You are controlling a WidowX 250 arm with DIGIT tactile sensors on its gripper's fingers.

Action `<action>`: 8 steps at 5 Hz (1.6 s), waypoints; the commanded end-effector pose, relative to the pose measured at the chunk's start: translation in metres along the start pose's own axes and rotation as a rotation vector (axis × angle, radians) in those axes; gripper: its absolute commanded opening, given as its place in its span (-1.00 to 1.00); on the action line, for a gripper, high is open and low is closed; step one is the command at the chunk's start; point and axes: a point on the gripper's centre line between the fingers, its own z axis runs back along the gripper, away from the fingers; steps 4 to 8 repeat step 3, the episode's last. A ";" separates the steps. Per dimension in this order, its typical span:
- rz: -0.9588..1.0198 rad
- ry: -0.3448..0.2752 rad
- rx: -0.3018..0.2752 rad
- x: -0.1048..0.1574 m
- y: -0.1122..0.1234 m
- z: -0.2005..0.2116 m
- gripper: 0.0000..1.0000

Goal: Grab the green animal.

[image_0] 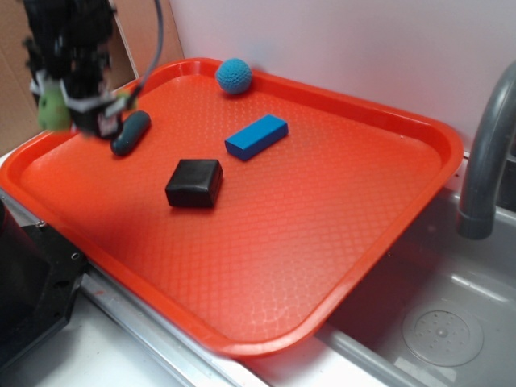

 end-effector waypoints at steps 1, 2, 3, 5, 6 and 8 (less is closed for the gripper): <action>0.007 -0.141 -0.052 0.002 -0.008 0.070 -1.00; 0.017 -0.169 -0.068 0.005 -0.003 0.080 -1.00; 0.003 -0.162 -0.063 0.011 0.000 0.077 -1.00; 0.003 -0.162 -0.063 0.011 0.000 0.077 -1.00; 0.003 -0.162 -0.063 0.011 0.000 0.077 -1.00; 0.003 -0.162 -0.063 0.011 0.000 0.077 -1.00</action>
